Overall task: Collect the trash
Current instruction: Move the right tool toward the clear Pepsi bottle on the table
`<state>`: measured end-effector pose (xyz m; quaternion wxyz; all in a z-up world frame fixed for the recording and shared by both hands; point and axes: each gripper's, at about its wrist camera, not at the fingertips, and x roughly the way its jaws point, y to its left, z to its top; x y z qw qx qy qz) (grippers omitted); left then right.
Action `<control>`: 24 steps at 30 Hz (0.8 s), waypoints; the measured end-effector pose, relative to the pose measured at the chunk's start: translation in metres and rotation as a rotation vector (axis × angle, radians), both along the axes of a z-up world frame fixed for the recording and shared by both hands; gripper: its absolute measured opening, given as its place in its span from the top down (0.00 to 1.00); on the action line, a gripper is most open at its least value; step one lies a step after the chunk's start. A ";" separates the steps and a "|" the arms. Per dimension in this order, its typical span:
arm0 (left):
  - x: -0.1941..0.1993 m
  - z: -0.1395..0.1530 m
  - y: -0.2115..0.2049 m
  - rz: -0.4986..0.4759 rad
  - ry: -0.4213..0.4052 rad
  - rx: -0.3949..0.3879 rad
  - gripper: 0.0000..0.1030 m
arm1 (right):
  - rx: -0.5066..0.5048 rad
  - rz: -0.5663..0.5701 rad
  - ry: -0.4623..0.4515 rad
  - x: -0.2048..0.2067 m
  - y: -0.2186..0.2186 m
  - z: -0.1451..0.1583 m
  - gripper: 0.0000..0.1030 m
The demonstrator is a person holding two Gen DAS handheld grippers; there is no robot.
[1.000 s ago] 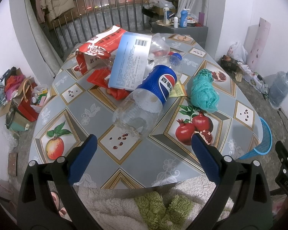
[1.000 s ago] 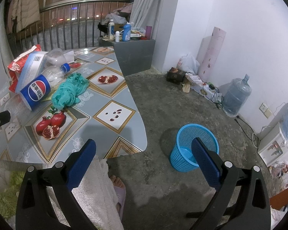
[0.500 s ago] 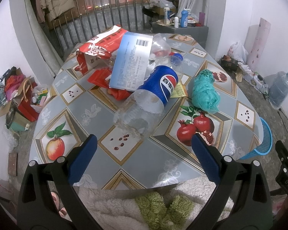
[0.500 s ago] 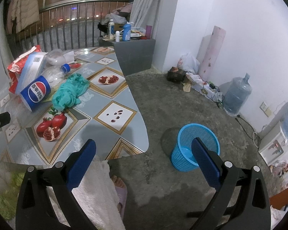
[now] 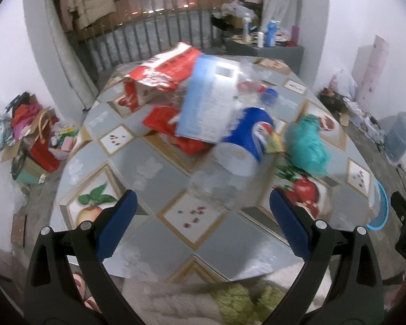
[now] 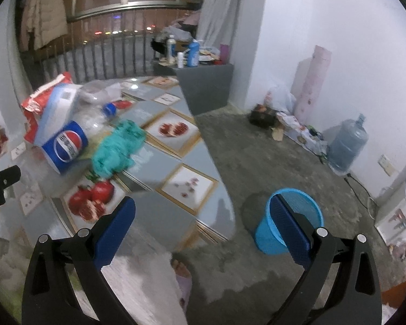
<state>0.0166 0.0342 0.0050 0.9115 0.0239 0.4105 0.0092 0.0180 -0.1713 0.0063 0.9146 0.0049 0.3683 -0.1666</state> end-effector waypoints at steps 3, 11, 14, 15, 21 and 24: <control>0.008 -0.001 0.015 0.036 0.012 -0.002 0.09 | 0.041 0.047 0.025 0.021 0.008 -0.008 0.06; 0.027 -0.014 0.039 0.048 0.073 -0.008 0.09 | 0.134 0.103 0.161 0.076 0.024 -0.054 0.06; 0.032 -0.018 0.040 0.027 0.085 -0.003 0.08 | 0.135 0.111 0.212 0.086 0.027 -0.067 0.06; 0.033 -0.019 0.041 0.021 0.080 -0.007 0.08 | 0.132 0.112 0.235 0.088 0.028 -0.072 0.06; 0.040 -0.019 0.044 -0.003 0.067 -0.023 0.08 | 0.165 0.104 0.255 0.088 0.022 -0.085 0.06; 0.043 -0.020 0.047 -0.015 0.064 -0.033 0.08 | 0.160 0.108 0.240 0.086 0.023 -0.085 0.06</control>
